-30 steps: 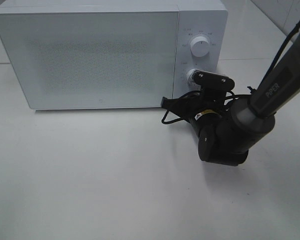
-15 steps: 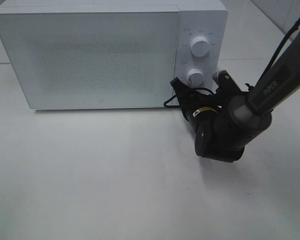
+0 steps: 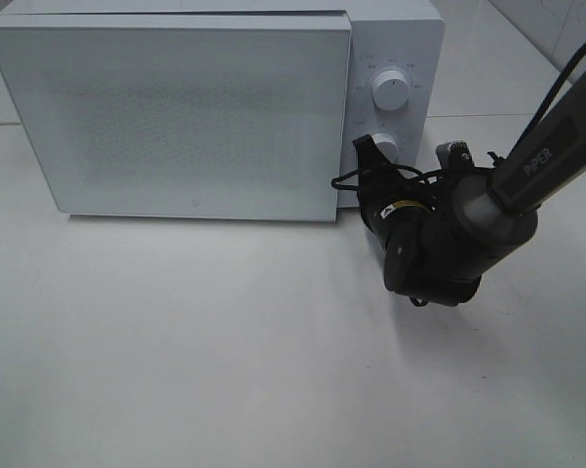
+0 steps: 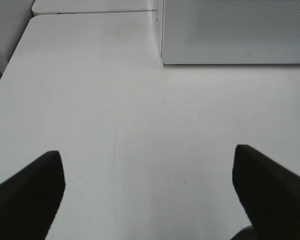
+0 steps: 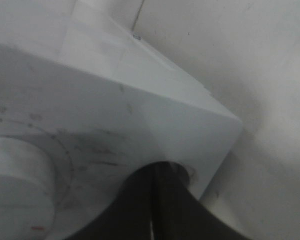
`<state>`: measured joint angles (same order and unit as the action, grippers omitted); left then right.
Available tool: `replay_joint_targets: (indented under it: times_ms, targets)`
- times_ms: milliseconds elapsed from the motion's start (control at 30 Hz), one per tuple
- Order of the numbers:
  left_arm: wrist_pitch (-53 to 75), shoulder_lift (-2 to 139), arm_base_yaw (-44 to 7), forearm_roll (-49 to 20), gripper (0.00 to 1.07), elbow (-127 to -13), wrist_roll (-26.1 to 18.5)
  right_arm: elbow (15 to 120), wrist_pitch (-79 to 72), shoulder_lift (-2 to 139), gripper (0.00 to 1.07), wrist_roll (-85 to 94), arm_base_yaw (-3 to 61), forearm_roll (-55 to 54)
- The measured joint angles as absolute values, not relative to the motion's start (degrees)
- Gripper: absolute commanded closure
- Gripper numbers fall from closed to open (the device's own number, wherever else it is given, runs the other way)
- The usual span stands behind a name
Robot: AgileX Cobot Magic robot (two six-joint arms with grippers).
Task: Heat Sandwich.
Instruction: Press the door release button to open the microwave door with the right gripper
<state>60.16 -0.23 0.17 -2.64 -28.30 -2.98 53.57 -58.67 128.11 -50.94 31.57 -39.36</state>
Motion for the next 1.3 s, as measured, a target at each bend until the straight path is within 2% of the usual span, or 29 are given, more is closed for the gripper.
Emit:
replay_joint_targets:
  times_ms: [733, 1300]
  targets:
    - [60.2, -0.2, 0.2, -2.6, 0.23, -28.3, -3.0, 55.0, -57.1, 128.1, 1.07, -52.7, 31.7, -41.8]
    - [60.2, -0.2, 0.2, -2.6, 0.23, -28.3, -3.0, 55.1, -57.1, 128.2, 1.06, -46.5, 31.9, -42.2]
